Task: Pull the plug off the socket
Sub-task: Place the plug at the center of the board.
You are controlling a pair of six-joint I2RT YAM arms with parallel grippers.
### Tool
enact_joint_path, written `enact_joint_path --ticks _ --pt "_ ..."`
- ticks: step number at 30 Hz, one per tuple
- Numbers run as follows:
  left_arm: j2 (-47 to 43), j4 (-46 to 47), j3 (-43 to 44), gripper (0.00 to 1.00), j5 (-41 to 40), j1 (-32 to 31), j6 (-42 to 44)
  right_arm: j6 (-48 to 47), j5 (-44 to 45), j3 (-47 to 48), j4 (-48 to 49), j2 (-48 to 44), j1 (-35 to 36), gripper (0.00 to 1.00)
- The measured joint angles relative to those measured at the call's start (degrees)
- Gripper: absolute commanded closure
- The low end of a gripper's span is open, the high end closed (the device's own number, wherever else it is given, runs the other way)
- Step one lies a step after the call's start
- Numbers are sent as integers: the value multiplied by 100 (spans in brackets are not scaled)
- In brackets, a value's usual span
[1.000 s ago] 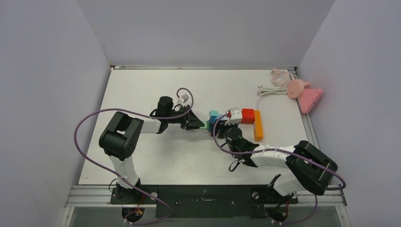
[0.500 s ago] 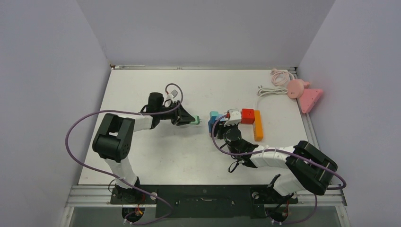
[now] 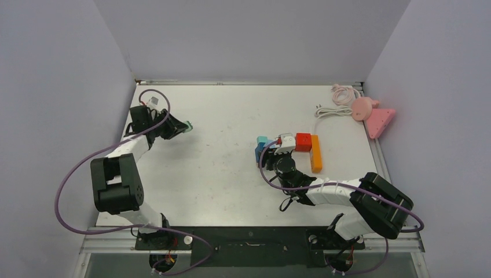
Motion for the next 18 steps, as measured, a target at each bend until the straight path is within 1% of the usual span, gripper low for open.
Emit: enact_joint_path --ticks 4,7,11,16,18 --pt "11 -417 101 99 -468 153 334 0 -9 0 0 -2 0 95" --pt "157 -719 201 92 -721 232 570 0 -15 0 -2 -2 0 95" --pt "581 -1032 426 81 -968 297 852 2 -59 0 2 -2 -2 95" --pt "894 -1357 476 73 -1034 409 1032 2 -116 0 2 -2 -7 95" --pt "946 -1432 577 66 -1034 452 1075 4 -140 0 2 -2 -11 95"
